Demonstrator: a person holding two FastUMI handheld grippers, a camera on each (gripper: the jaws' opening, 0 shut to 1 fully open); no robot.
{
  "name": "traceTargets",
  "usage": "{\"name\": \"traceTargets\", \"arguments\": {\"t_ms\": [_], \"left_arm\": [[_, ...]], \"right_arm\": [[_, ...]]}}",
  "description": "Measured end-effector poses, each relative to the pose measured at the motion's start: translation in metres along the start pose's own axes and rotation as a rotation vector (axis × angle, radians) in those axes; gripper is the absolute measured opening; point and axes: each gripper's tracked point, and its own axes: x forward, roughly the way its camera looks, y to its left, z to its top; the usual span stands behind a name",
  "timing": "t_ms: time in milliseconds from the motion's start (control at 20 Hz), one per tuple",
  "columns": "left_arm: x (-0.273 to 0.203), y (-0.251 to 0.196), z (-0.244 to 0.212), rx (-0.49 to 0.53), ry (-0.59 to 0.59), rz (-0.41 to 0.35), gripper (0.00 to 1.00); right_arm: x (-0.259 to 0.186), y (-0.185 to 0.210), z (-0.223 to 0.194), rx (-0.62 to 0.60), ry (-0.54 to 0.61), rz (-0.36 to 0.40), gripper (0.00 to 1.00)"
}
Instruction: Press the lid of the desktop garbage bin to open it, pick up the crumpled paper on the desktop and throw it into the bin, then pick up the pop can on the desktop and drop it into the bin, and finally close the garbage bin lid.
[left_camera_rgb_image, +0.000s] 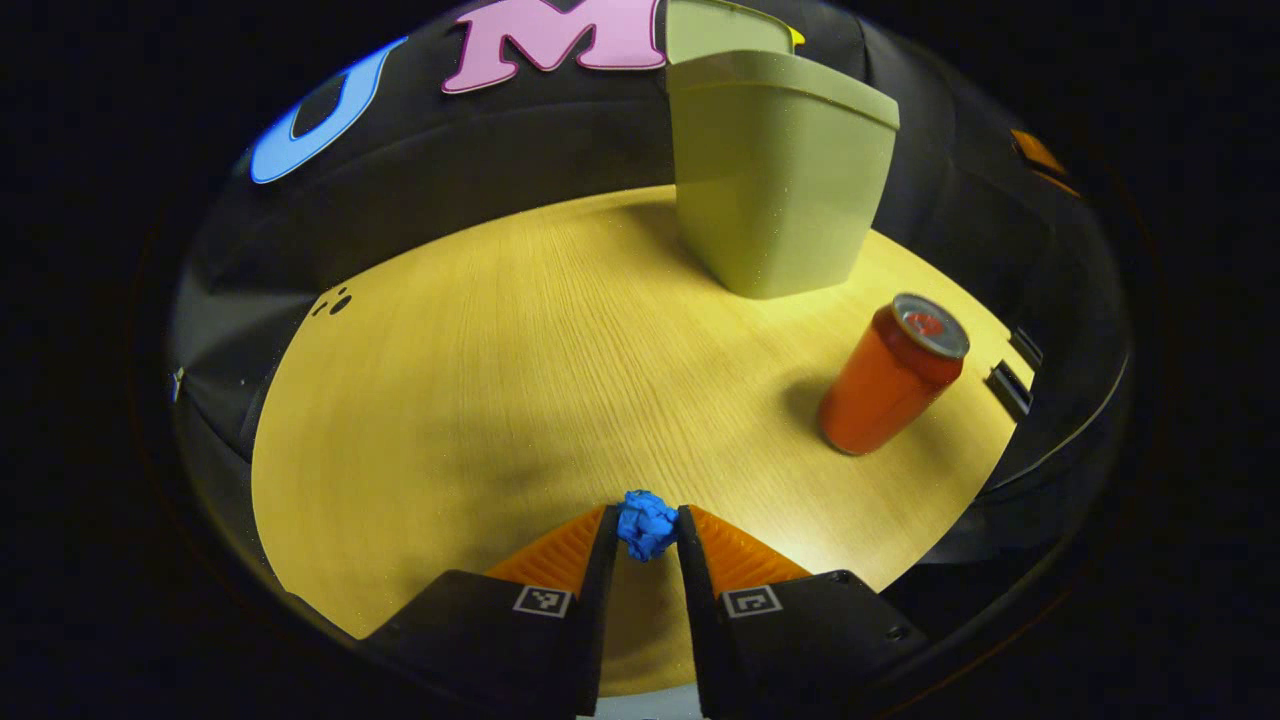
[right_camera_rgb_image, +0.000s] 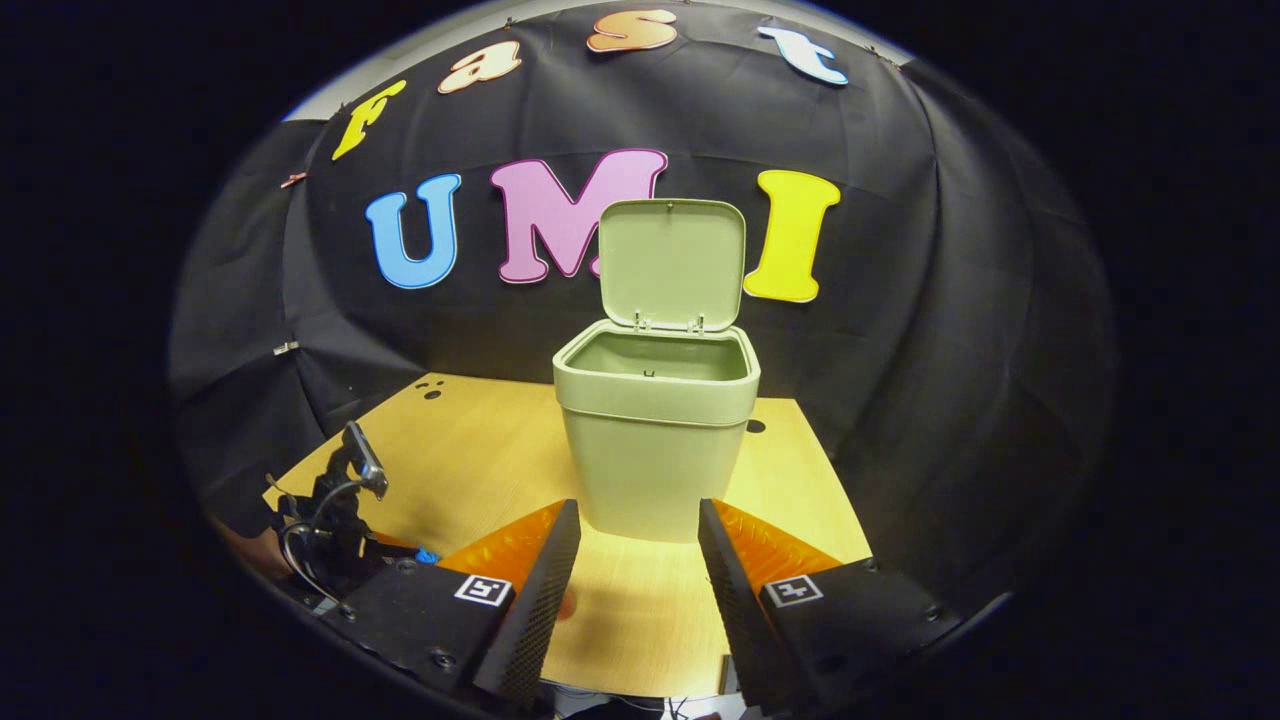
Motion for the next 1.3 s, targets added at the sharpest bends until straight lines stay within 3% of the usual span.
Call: {"name": "traceTargets", "arguments": {"t_ms": [600,950,1000,1100,1300], "left_arm": [[-0.072,0.011,0.136,-0.128,-0.242,-0.033,0.4],[-0.102,-0.007,0.245,-0.002,-0.437,-0.088,0.4],[-0.103,-0.013,0.261,0.011,-0.462,-0.104,0.36],[-0.106,-0.03,0.291,0.021,-0.512,-0.154,0.4],[-0.102,-0.054,0.339,0.033,-0.583,-0.216,0.4]], "right_arm": [[0.032,0.037,-0.027,-0.038,0.041,0.158,0.76],[0.035,0.047,-0.048,-0.019,0.086,0.178,0.76],[0.034,0.048,-0.05,-0.025,0.09,0.177,0.76],[0.032,0.047,-0.052,-0.035,0.094,0.174,0.76],[0.029,0.039,-0.052,-0.046,0.092,0.141,0.76]]}}
